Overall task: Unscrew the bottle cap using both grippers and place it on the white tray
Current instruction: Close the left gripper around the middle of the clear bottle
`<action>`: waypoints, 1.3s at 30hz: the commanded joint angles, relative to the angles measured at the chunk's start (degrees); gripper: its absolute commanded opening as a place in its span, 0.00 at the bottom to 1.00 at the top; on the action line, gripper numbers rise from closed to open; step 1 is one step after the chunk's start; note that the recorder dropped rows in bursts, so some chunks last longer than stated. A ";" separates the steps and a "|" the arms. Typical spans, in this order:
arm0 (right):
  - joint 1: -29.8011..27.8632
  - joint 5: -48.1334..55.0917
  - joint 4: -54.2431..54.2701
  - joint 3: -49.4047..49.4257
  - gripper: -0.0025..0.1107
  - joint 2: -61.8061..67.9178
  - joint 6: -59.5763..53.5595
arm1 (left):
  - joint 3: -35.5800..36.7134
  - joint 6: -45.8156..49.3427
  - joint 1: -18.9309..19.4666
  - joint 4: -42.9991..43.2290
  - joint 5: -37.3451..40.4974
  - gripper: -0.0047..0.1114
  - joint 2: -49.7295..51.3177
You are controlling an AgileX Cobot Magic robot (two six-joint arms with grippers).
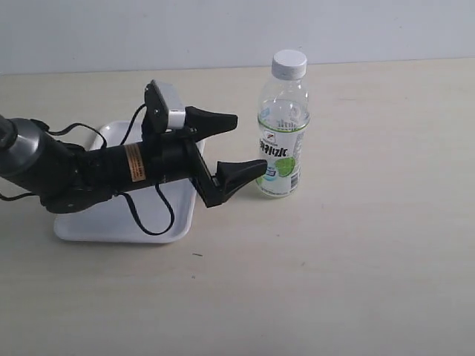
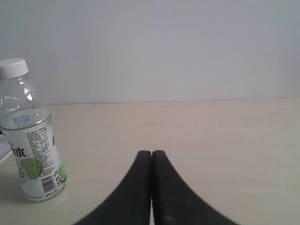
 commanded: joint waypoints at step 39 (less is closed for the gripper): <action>-0.31 -0.58 -0.51 0.24 0.02 -0.36 0.00 | -12.46 -0.11 -8.12 -4.17 -0.11 0.37 10.08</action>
